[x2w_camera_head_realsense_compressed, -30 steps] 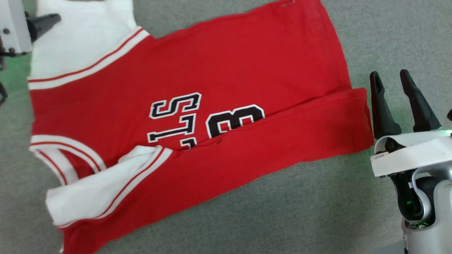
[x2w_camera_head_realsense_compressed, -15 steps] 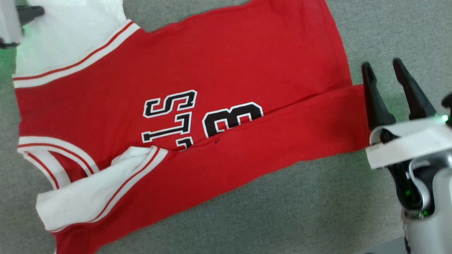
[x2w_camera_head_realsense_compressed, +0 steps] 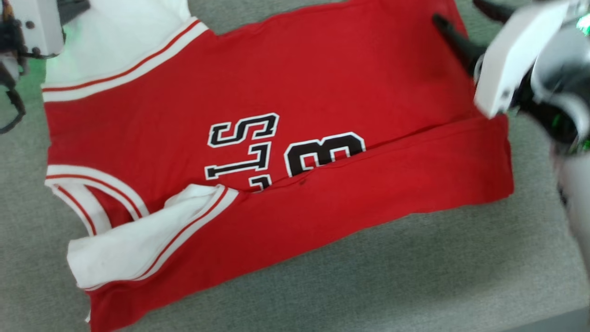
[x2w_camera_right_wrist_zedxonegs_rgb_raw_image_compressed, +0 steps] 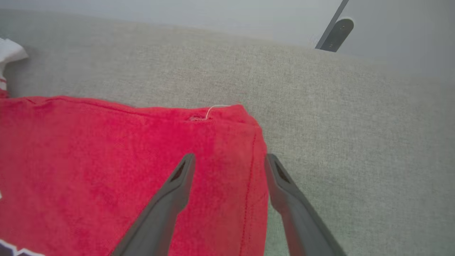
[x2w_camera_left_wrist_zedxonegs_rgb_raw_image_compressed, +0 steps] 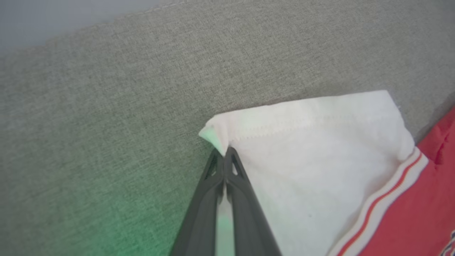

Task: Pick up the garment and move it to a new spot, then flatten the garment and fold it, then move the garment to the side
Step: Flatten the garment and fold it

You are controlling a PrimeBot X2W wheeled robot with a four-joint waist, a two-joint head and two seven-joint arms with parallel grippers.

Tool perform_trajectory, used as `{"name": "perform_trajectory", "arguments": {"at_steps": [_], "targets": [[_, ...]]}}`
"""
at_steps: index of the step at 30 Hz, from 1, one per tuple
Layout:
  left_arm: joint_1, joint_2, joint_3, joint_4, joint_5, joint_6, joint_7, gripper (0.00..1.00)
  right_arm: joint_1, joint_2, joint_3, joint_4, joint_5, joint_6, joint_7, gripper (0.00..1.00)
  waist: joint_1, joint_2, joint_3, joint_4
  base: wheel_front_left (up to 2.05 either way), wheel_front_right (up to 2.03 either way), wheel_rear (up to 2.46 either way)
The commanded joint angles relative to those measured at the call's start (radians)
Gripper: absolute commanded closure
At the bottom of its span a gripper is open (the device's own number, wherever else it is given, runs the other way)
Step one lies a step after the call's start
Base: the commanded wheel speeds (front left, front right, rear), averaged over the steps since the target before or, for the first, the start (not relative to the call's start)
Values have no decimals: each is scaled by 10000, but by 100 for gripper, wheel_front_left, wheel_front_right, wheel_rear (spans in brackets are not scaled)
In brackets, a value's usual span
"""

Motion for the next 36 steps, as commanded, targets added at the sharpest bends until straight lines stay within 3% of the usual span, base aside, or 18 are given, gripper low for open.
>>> {"name": "perform_trajectory", "arguments": {"at_steps": [1, 7, 20, 21, 22, 23, 24, 36], "targets": [[129, -73, -145, -21, -55, -22, -24, 100, -319, 29, 34, 251, 144, -15, 236, 0, 0, -1, 72, 125, 0, 0, 0], [99, -171, -495, -249, -288, -22, -394, 100, -1782, -100, 439, 2228, 452, -16, 1654, 0, 0, -1, 225, 440, 0, 0, 0], [-171, -400, -1207, -393, -702, -23, -997, 100, -2833, -307, 988, 4532, 201, -16, 1326, 0, 0, -1, 389, 788, 0, 0, 0], [-183, -419, -1257, -383, -742, -23, -1033, 100, -2819, -247, 1068, 4640, 292, -16, 1365, 38, 0, -1, 381, 790, 0, 0, 0], [-189, -428, -1311, -379, -782, -23, -1070, 100, -2788, -215, 1188, 4718, 388, -16, 1448, 62, 0, -1, 371, 790, 0, 0, 0], [-186, -434, -1369, -381, -818, -23, -1097, 100, -2757, -209, 1311, 4775, 491, -15, 1497, 91, 0, -1, 356, 787, 0, 0, 0], [-189, -435, -1426, -390, -860, -23, -1122, 100, -2742, -224, 1406, 4808, 566, -13, 1499, 100, 0, -1, 337, 784, 0, 0, 0], [235, -537, -1651, -998, -1494, -23, -2868, 100, -2493, -650, 2086, 5007, 1000, -18, 110, 100, 0, -1, -969, 1143, 0, 0, 0]]}}
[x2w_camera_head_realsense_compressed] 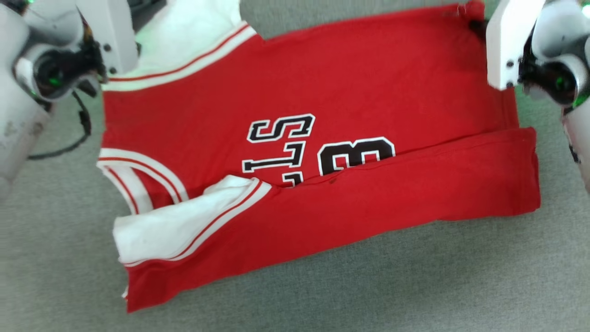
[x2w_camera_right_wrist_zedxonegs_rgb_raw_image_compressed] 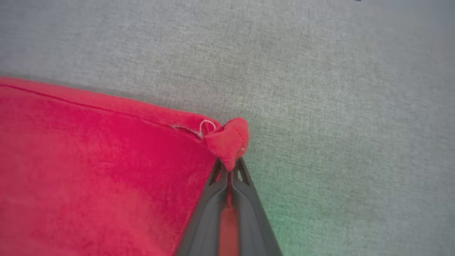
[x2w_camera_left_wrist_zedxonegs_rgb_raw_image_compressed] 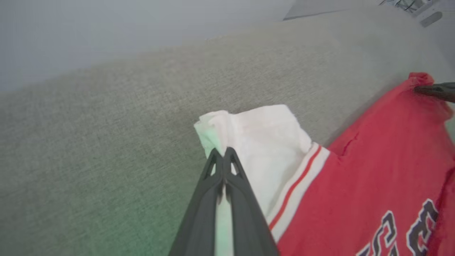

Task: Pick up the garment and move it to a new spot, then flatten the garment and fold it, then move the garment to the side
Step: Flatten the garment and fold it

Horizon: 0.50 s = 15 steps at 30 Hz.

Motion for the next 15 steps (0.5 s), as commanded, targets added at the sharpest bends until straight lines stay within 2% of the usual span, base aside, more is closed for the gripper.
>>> {"name": "perform_trajectory", "arguments": {"at_steps": [1, 8, 10, 15], "targets": [[242, 43, -29, -229, -130, -23, -295, 100, 226, -153, 129, -58, 155, -20, -200, 100, 0, 0, -722, 301, 0, 0, 0], [1036, 579, -127, -2071, -521, -23, -2003, 100, 1126, -875, 609, -645, 831, -20, -1125, 100, 0, 0, -1804, 766, 0, 0, 0], [1201, 660, -141, -2438, -648, -23, -2186, 100, 1287, -1009, 709, -770, 925, -20, -1195, 100, 0, 0, -1921, 831, 0, 0, 0], [1952, 1312, -513, -4030, -560, -23, -3116, 100, 2151, -1777, 910, -1651, 1497, -18, -1563, 100, 0, 0, -2388, 1159, 0, 0, 0]]}}
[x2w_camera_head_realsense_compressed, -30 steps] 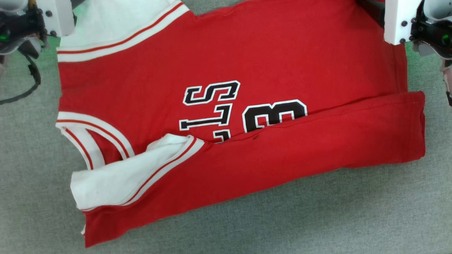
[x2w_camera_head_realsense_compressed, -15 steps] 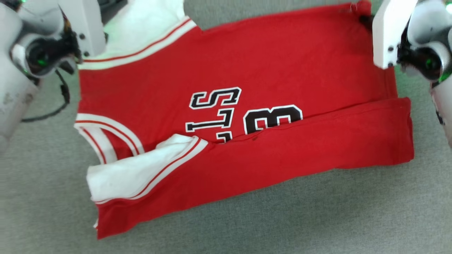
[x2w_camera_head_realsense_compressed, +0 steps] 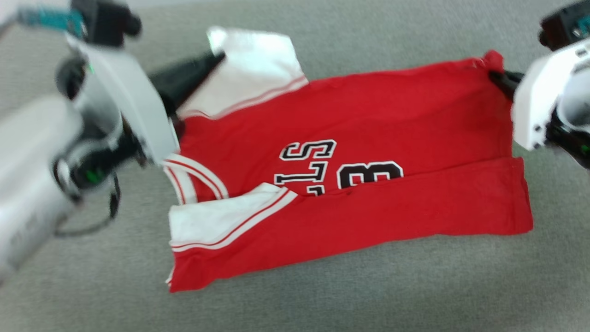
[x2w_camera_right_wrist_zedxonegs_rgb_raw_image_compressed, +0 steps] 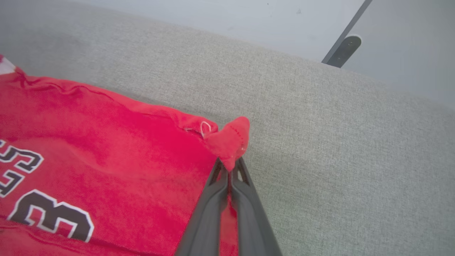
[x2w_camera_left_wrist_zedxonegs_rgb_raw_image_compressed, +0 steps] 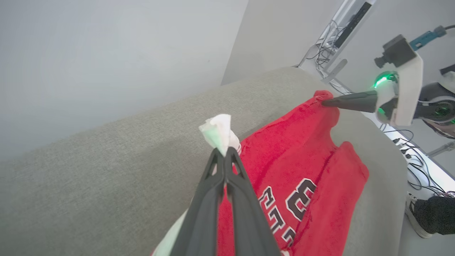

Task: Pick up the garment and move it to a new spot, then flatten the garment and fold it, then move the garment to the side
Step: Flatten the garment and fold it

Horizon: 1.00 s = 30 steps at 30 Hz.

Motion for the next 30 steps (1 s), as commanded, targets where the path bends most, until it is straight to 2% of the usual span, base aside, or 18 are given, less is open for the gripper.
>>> {"name": "perform_trajectory", "arguments": {"at_steps": [1, 8, 11, 16, 19, 24, 30], "targets": [[233, 30, -50, -125, 26, -23, -136, 100, 197, -103, -8, -94, 88, -16, -63, 100, 0, 0, -483, 457, 0, 0, 0], [1776, 984, -425, -1928, 249, -23, -1778, 100, 1871, -1184, -333, -1582, 428, -16, -141, 100, 0, 0, -805, 695, 0, 0, 0], [2562, 1496, -517, -2488, 336, -23, -2473, 100, 2702, -1494, -752, -2197, 517, -16, -111, 100, 0, 0, -845, 755, 0, 0, 0], [3659, 1889, -597, -2962, 592, 44, -3075, 100, 4111, -1798, -1636, -3131, 314, -16, 87, 100, 0, 0, -761, 896, 0, 0, 0], [4182, 1947, -382, -3247, 595, 133, -3241, 100, 4795, -1748, -2273, -3696, 95, -16, 232, 100, 0, 0, -699, 958, 0, 0, 0], [4995, 1937, -55, -3447, 751, 224, -3310, 100, 5882, -1276, -3393, -4427, -255, -16, 571, 100, 0, 0, -658, 1034, 0, 0, 0], [5606, 1659, -220, -3097, 1234, 426, -3310, 100, 6744, -664, -4100, -4978, -669, -17, 1113, 100, 0, 0, -480, 1003, 0, 0, 0]]}}
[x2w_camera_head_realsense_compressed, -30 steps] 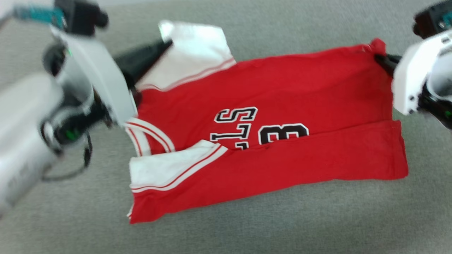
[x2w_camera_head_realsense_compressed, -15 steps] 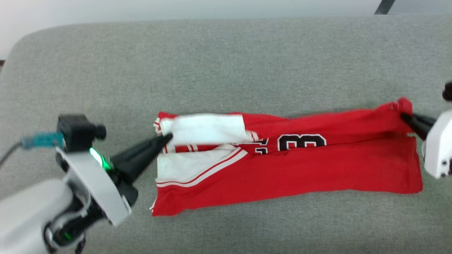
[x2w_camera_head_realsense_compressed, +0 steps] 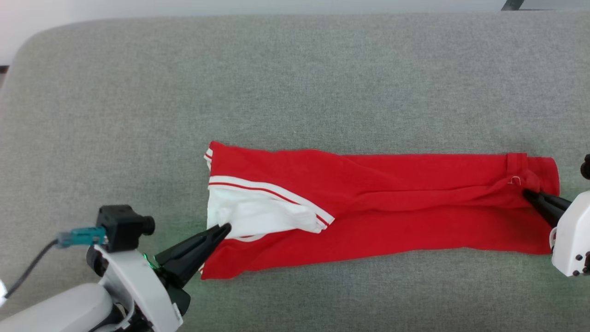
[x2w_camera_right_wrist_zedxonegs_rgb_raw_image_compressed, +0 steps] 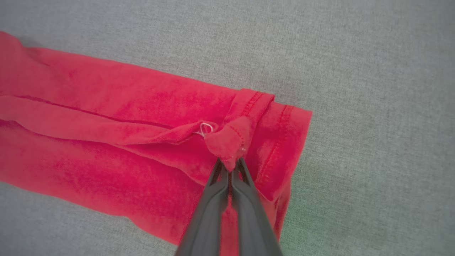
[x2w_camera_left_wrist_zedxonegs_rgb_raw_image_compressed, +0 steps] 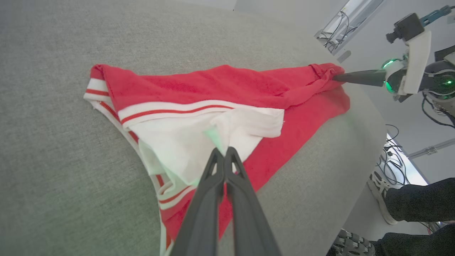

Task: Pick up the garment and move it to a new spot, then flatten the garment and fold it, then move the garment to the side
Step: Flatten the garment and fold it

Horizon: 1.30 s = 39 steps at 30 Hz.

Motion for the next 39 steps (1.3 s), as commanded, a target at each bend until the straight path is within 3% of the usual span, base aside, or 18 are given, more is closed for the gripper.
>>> {"name": "perform_trajectory", "arguments": {"at_steps": [1, 10, 11, 13, 14, 15, 20, 25, 31, 39], "targets": [[83, -95, 2, 137, 98, 69, -33, 100, 92, 80, -127, -72, -115, -17, 43, 100, 0, 0, 62, -13, 0, 0, 0], [209, -1043, -74, 1444, 442, 219, -16, 100, 264, 732, -418, 225, -531, -17, 129, 100, 0, 0, 175, -15, 0, 0, 0], [220, -1137, -92, 1550, 472, 221, -16, 93, 257, 765, -411, 261, -561, -17, 115, 100, 0, 0, 167, -14, 0, 0, 0], [234, -1289, 29, 1754, 540, 242, -17, 49, 235, 816, -387, 291, -589, -17, 34, 30, 0, 0, 119, -9, 0, 0, 0], [255, -1354, 132, 1836, 576, 235, -17, 8, 226, 851, -384, 325, -578, -17, 8, 0, 0, 0, 71, -6, 0, 0, 0], [292, -1413, 264, 1901, 595, 229, -17, 0, 232, 858, -384, 337, -550, -17, 20, 0, 0, 0, 13, 0, 0, 0, 0], [780, -1628, 1365, 1774, 648, 291, -17, 0, 200, 740, -475, 196, -310, -17, 216, 0, 0, 0, -285, 6, 0, 0, 0], [1534, -1934, 2718, 1559, 1263, 861, -17, 0, 96, 547, -625, 229, -244, -17, 511, 0, 0, 0, -528, 61, 0, 0, 0], [2742, -2876, 4636, 1598, 2535, 1724, -18, 0, 230, 439, -971, 564, -10, -17, 1259, 0, 0, 0, -754, 263, 0, 0, 0], [4437, -4404, 6891, 2204, 4152, 1767, -18, 0, 560, 276, -1647, 673, 142, -17, 2126, 0, 0, 0, -895, 668, 0, 0, 0]]}}
